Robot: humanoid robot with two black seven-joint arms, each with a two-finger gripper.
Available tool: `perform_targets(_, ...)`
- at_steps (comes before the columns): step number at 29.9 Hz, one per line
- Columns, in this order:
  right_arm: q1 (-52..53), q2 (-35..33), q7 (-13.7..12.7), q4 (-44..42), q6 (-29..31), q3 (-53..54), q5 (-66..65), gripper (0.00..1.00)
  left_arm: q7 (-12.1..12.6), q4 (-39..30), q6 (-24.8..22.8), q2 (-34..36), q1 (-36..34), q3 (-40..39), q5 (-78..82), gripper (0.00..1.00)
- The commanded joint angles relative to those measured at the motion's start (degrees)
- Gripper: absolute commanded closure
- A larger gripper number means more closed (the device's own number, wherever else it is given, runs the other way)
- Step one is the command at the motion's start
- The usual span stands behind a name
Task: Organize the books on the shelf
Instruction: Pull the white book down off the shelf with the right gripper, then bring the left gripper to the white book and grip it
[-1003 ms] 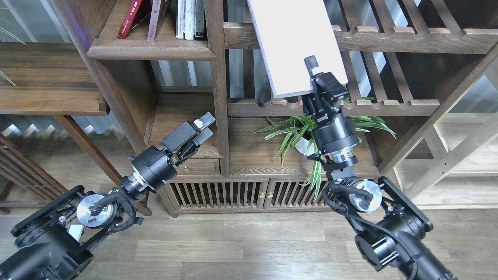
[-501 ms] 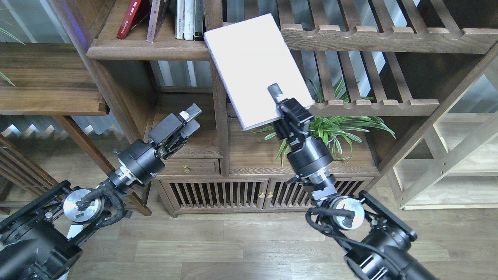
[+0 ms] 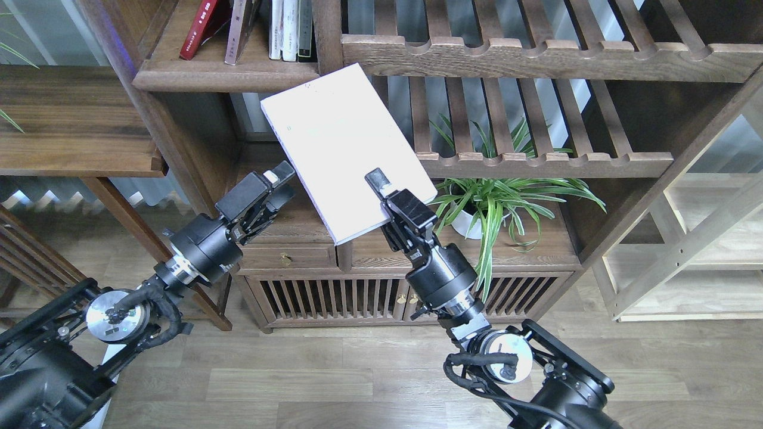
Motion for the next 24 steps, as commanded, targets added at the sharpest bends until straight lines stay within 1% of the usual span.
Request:
perform_targets(1,0.0,0.0,0.0,-0.3,0.0,0.2,0.0,0.97,-0.1,0.3,0.0,0.7,0.5,0.1,0.1,0.02)
perform_targets(10,-0.1,0.0,0.0,-1.5,0.0,0.4,-0.2,0.97,-0.1,0.0,0.0,1.9,1.0,0.1,0.1,0.02)
perform_targets(19,-0.4,0.0,0.0,-2.2,0.0,0.3,-0.2,0.97,0.1,-0.5,0.0,1.3,0.3,0.2,0.3,0.02)
perform_targets(24,-0.5,0.0,0.0,-2.7,0.0,-0.1,-0.2,0.97,0.1,-1.9,0.0,1.3,0.3,-0.1,0.7,0.01)
